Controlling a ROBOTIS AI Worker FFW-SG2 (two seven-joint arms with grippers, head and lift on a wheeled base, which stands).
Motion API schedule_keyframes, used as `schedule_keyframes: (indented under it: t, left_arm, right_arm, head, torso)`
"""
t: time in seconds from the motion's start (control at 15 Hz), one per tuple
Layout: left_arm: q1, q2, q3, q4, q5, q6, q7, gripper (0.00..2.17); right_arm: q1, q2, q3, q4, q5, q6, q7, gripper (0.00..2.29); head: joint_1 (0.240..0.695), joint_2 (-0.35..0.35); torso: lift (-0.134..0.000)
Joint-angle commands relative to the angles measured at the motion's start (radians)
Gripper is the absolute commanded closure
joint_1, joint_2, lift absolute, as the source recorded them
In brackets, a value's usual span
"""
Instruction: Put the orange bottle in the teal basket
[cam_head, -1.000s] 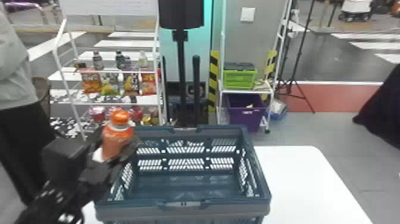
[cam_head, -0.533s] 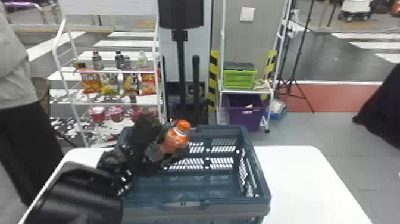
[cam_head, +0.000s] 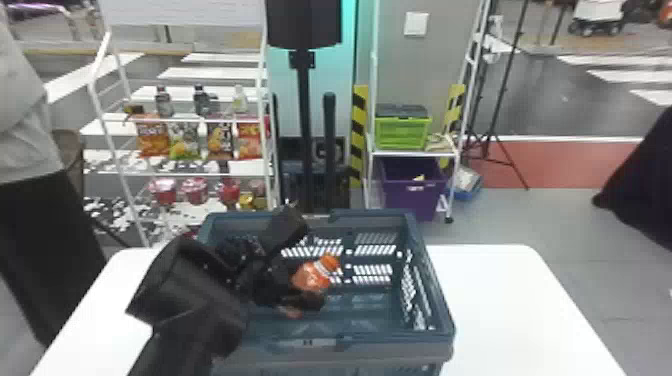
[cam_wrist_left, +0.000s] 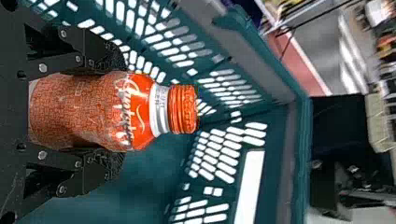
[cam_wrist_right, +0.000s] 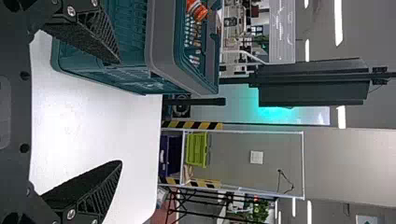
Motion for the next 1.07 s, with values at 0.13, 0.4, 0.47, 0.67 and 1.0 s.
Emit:
schedule_keyframes:
  t: [0.13, 0.4, 0.47, 0.67, 1.0]
  left_arm:
    - [-0.053, -0.017, -0.004, 0.115, -0.166, 0.003, -0.065, 2.06]
    - [-0.104, -0.017, -0.035, 0.227, -0.233, 0.000, -0.099, 2.06]
    - [-0.114, -0.017, -0.043, 0.253, -0.244, 0.003, -0.096, 2.06]
    - [-0.123, -0.017, -0.061, 0.284, -0.276, 0.003, -0.083, 2.06]
    - [-0.102, -0.017, -0.087, 0.265, -0.272, 0.064, 0.009, 0.43]
  right_arm:
    - [0.028, 0.001, 0.001, -0.009, -0.004, -0.039, 0.000, 0.12]
    - [0.064, 0.001, -0.001, -0.021, -0.013, -0.095, 0.002, 0.13]
    - [0.073, 0.001, -0.002, -0.021, -0.016, -0.116, 0.002, 0.13]
    - [0.079, 0.001, -0.001, -0.021, -0.019, -0.131, 0.003, 0.13]
    - [0.079, 0.001, 0.001, -0.023, -0.019, -0.131, 0.003, 0.13]
  head:
    - [0.499, 0.000]
    - [0.499, 0.000]
    - [0.499, 0.000]
    - [0.499, 0.000]
    - [0.499, 0.000]
  torso:
    - [0.000]
    - [0.000]
    - [0.000]
    - [0.000]
    - [0.000]
